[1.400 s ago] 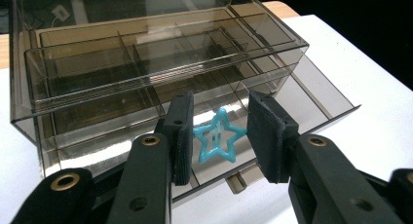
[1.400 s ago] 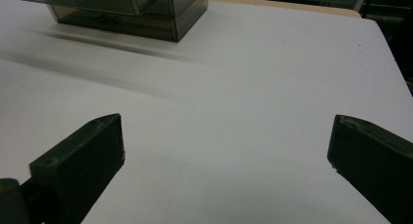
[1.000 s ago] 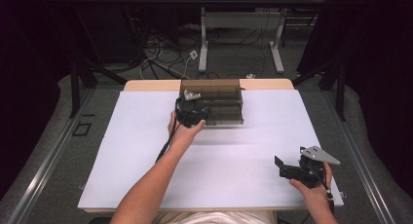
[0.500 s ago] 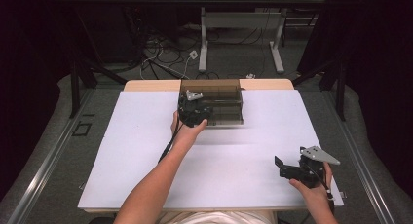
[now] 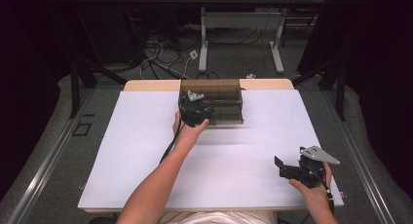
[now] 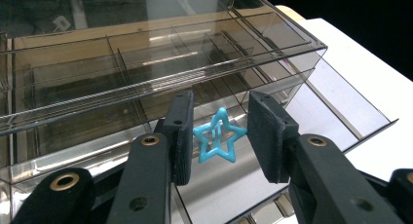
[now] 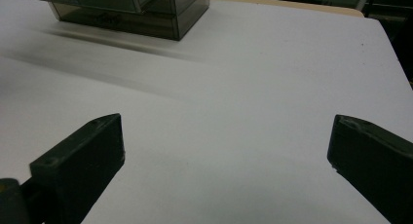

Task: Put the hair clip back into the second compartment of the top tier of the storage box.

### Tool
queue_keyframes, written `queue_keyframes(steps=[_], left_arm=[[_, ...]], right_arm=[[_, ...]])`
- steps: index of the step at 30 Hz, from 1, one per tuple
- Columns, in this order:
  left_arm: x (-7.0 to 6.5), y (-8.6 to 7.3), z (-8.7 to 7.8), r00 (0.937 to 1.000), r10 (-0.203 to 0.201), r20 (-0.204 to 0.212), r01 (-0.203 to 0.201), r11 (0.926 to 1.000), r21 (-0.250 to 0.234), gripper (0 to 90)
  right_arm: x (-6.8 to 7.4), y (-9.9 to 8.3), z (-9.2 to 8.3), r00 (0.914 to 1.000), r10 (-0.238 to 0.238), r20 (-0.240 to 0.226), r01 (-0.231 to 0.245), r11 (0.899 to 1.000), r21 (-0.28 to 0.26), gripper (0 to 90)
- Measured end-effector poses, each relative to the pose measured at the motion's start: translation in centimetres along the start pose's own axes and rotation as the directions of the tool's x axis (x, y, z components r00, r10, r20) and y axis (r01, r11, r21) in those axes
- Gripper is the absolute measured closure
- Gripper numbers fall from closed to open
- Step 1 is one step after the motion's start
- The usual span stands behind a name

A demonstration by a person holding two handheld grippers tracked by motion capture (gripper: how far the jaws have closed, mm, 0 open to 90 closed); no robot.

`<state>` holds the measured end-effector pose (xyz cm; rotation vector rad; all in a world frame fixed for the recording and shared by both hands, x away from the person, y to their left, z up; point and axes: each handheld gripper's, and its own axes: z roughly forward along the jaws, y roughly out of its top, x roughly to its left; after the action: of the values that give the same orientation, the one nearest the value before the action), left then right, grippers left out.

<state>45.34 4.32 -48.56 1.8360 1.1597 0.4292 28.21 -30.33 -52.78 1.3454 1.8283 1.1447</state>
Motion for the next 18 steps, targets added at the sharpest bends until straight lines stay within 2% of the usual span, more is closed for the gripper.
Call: queue_keyframes(steps=[12,16,18], left_arm=[[-0.05,-0.04,0.29,1.0,0.002,0.004,-0.002,1.0,0.002,62.5],[-0.2,-0.01,0.21,0.9999,-0.012,0.012,0.012,0.9999,0.005,61.9],[-0.23,0.02,0.18,0.9997,-0.017,0.017,0.017,0.9998,0.003,60.1]], right_arm=[[0.03,-0.02,0.05,1.0,-0.001,0.0,0.001,1.0,-0.007,0.0],[-0.02,0.01,-0.06,1.0,-0.004,-0.002,0.004,1.0,0.008,0.0],[0.03,-0.04,0.1,1.0,-0.001,0.002,0.001,1.0,-0.012,0.0]])
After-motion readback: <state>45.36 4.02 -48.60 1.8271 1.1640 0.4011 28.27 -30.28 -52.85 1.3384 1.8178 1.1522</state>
